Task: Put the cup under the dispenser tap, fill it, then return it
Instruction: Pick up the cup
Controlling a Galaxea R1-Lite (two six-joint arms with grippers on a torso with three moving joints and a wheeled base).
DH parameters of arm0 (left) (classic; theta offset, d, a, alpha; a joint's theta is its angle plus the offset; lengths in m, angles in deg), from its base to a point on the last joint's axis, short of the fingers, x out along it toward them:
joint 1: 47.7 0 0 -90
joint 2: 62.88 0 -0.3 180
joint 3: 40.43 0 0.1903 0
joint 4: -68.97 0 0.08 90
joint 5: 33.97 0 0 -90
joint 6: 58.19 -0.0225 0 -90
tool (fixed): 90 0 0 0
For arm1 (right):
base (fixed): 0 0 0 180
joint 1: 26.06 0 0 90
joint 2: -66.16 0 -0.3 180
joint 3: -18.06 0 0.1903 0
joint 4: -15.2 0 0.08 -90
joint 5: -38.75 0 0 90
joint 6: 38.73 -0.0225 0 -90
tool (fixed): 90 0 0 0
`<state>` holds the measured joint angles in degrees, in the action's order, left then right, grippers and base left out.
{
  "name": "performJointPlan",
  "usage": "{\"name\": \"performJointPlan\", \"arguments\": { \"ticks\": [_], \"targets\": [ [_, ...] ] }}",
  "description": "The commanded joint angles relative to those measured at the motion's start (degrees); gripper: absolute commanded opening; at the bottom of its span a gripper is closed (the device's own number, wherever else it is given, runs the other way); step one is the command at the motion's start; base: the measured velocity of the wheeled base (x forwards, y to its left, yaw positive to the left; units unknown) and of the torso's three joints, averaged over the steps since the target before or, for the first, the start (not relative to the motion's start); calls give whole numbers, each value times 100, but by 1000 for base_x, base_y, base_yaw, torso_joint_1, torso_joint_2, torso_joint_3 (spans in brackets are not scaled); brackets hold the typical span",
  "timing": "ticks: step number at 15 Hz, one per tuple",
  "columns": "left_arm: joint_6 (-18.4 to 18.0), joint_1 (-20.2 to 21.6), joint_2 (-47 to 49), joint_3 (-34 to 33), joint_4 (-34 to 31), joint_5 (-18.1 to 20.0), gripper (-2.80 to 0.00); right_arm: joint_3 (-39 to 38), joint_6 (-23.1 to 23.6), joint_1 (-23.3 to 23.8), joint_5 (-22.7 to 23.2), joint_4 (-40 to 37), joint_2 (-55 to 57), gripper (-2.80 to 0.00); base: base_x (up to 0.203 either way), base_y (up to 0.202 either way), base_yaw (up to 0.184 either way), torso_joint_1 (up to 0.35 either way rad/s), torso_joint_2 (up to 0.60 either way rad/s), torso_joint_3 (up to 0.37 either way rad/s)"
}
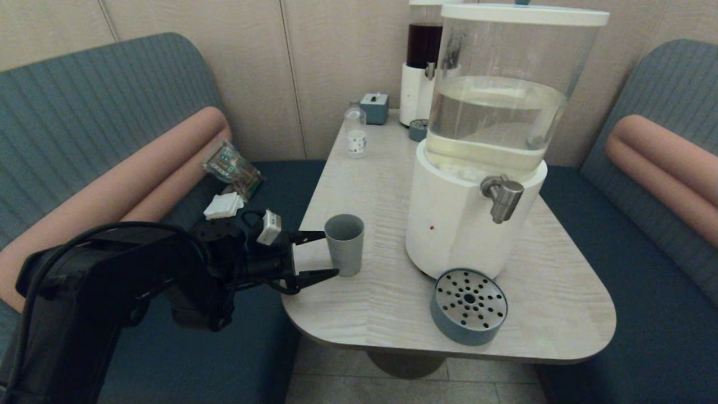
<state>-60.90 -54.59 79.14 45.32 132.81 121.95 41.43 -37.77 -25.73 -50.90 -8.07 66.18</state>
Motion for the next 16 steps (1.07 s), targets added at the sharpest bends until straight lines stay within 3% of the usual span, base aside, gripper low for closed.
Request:
{"name": "performJointPlan", "arguments": {
  "ticks": [1, 4, 16],
  "targets": [
    [131, -87, 155, 389, 46, -91, 0, -9, 0, 2, 0, -1, -2, -280, 0, 0, 0, 0, 0, 0],
    [194, -233, 381, 653, 46, -261, 0, -9, 6, 2, 0, -4, -2, -280, 0, 0, 0, 0, 0, 0],
    [532, -485, 670, 1232, 46, -363, 0, -9, 8, 2, 0, -1, -2, -280, 0, 0, 0, 0, 0, 0]
  ]
}}
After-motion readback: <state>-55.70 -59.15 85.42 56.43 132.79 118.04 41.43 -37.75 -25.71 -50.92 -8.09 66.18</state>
